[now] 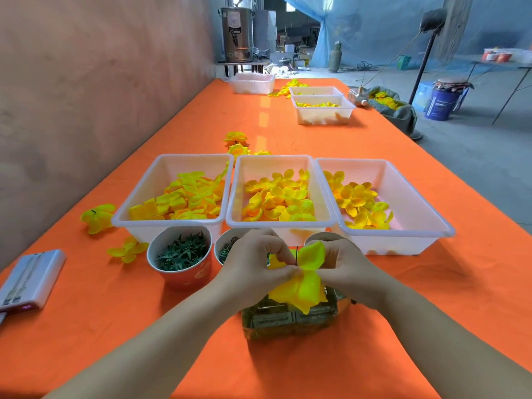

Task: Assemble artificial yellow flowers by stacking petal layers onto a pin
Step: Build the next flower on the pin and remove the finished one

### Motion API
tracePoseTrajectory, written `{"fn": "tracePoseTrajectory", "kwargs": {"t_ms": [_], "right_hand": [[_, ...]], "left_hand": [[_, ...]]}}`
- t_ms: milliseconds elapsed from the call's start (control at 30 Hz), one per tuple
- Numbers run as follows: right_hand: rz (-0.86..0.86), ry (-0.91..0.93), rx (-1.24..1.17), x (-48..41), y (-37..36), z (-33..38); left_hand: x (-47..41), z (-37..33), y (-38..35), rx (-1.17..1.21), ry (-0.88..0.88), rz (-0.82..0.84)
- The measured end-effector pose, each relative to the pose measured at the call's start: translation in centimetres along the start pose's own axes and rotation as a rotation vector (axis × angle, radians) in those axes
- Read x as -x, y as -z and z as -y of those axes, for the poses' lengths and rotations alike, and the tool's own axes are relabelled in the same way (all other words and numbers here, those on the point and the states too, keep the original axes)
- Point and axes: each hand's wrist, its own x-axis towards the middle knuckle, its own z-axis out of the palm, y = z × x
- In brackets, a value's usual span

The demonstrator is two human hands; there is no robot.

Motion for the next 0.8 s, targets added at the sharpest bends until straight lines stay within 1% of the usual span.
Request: {"fn": "tracePoseTrajectory", "kwargs": {"t_ms": [67,100,167,200,233,300,333,400,433,500,567,633,667,733,767,800], "right_hand": [[0.016,-0.046,-0.033,-0.1,0.4,0.2],[-0.010,-0.087,-0.032,-0.6,0.6,0.0],[-0.141,-0.262,-0.092,-2.1,1.0,-0.6],[-0.186,-0.371,-0.110,-2.4,0.9,-0.8],[-0.190,-0.410,-0.098,-2.1,0.7,-0.8],[-0.198,-0.286,0.051,-1.2,0.5,-0.3],[-0.236,-0.222,0.122,-1.0,0.4,-0.2],[-0.300,-0.149,0.181,-0.1,0.2,-0.1],[-0.312,-0.133,0.215,0.0,0.2,-0.3],[-0.314,-0.160,0.300,-0.4,0.1,-0.6],[-0.310,-0.204,0.320,-0.6,0.1,-0.9],[-0.351,-0.189,0.357,-0.2,-0.1,-0.6],[-0.422,-0.147,0.414,0.0,-0.2,-0.3],[-0.564,0.013,0.509,0.2,-0.7,0.6],[-0.581,0.085,0.526,0.3,-0.9,1.2],[-0.555,0.128,0.533,0.4,-1.1,1.8]], "left_hand": [[0.2,0.4,-0.1,0.020,0.008,0.026],[0.2,0.5,-0.1,0.027,0.007,0.032],[0.0,0.6,0.0,0.020,0.003,0.033],[-0.1,0.5,0.0,0.013,0.003,0.032],[-0.2,0.5,0.1,0.003,0.002,0.030],[-0.3,0.6,0.1,-0.012,0.003,0.032],[-0.3,0.7,0.1,-0.010,0.006,0.034],[-0.1,1.1,0.0,0.013,0.009,0.028],[0.1,1.2,-0.1,0.025,0.011,0.024],[0.3,1.4,-0.2,0.040,0.019,0.021],[0.5,1.6,-0.3,0.044,0.024,0.016],[0.6,1.6,-0.3,0.060,0.024,0.025],[0.7,1.7,-0.3,0.069,0.024,0.033],[0.7,1.7,-0.2,0.070,0.027,0.049],[0.8,1.6,-0.2,0.063,0.028,0.051],[0.8,1.6,-0.2,0.053,0.029,0.050]]}}
